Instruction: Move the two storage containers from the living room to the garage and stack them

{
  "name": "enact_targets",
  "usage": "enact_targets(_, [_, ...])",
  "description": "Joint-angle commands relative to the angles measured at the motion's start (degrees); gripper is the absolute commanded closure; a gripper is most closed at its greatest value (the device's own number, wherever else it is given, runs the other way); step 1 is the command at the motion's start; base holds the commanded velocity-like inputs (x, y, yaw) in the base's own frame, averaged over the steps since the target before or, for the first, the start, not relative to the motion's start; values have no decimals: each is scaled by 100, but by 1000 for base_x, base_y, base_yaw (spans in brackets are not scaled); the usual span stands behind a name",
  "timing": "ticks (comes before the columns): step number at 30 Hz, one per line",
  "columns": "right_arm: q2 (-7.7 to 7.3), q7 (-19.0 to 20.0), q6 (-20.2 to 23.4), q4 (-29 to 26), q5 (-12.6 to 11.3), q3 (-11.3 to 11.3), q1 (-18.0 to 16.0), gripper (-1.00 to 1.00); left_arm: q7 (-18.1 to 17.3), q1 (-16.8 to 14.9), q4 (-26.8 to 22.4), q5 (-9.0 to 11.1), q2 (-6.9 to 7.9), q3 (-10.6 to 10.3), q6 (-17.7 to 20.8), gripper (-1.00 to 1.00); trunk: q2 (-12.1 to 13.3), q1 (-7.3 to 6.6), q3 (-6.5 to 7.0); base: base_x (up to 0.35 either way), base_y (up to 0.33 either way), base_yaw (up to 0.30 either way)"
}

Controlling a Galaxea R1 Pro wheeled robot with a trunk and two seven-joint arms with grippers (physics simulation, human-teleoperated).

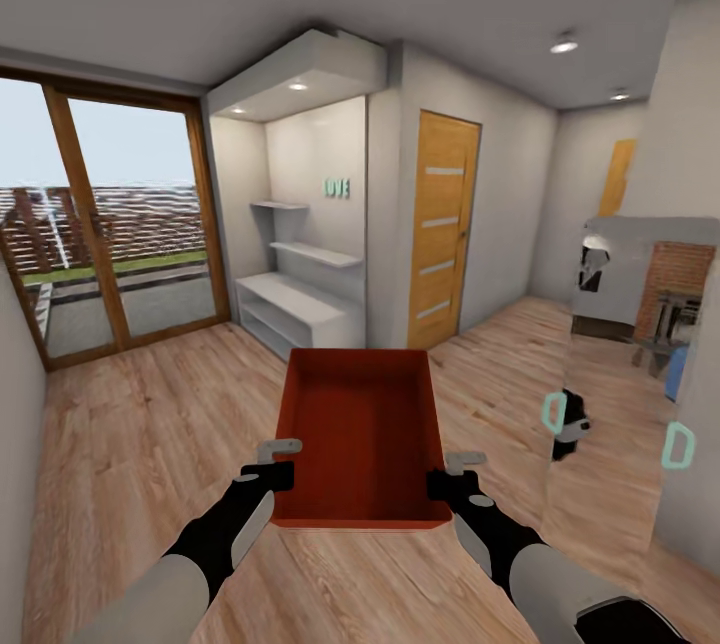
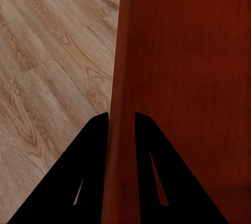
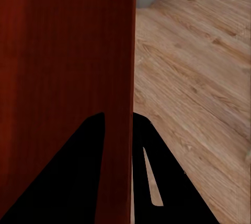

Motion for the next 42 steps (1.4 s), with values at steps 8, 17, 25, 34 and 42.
enact_targets(8, [-12, 26, -8, -18, -50, -93, -3, 100, 63, -3, -13, 279, 9, 466, 18, 100, -4, 5, -2, 323, 0, 0])
enact_targets(17, [-9, 18, -5, -18, -45, -93, -3, 100, 63, -3, -13, 279, 3, 466, 18, 100, -4, 5, -2, 323, 0, -36])
enact_targets(25, [0, 20, -8, -18, -45, -93, -3, 100, 63, -3, -13, 279, 8, 466, 18, 100, -4, 5, -2, 323, 0, -230])
enact_targets(34, [5, 31, -2, -18, -55, -93, -3, 100, 63, -3, -12, 279, 9, 466, 18, 100, -4, 5, -2, 323, 0, -130])
enact_targets(42, [-1, 29, 3, -18, -60, -93, -3, 100, 63, -3, -13, 279, 0, 466, 18, 100, -4, 5, -2, 323, 0, -3])
